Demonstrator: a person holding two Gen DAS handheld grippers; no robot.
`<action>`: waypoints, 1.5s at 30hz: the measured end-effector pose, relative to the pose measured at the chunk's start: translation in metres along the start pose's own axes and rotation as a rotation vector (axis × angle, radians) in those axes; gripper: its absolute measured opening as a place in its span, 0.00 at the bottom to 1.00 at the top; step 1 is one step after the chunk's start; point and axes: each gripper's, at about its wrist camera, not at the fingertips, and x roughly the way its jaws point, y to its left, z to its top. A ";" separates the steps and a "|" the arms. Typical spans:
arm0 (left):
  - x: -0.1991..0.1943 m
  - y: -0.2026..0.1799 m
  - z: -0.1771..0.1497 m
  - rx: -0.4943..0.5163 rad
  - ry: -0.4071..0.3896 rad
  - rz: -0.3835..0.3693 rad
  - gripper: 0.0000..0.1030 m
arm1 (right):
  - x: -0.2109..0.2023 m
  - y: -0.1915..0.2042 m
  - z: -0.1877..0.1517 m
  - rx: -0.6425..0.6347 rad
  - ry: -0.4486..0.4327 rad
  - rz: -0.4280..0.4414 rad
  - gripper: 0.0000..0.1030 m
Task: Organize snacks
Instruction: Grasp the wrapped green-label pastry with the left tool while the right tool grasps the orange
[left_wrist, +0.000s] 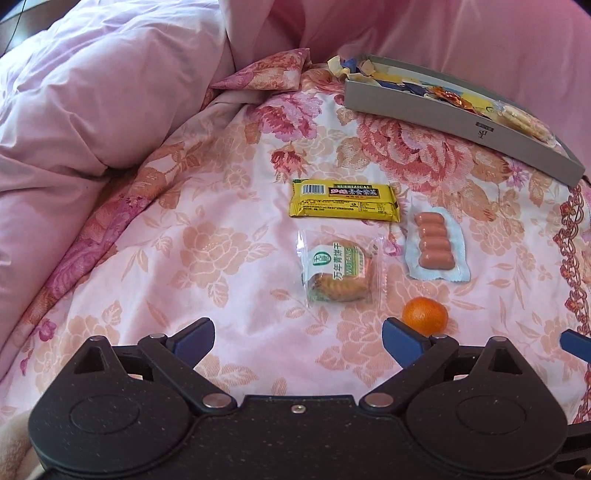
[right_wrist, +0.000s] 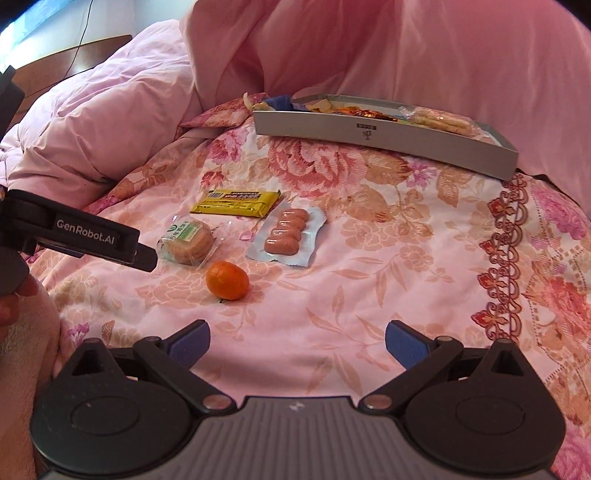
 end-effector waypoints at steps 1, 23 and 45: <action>0.002 0.002 0.001 -0.010 0.004 -0.007 0.94 | 0.003 0.000 0.002 -0.009 0.003 0.005 1.00; 0.055 0.000 0.030 0.045 0.013 -0.109 0.94 | 0.080 0.038 0.020 -0.271 -0.030 0.157 1.00; 0.063 -0.018 0.028 0.191 -0.005 -0.140 0.62 | 0.079 0.038 0.020 -0.267 -0.040 0.206 0.51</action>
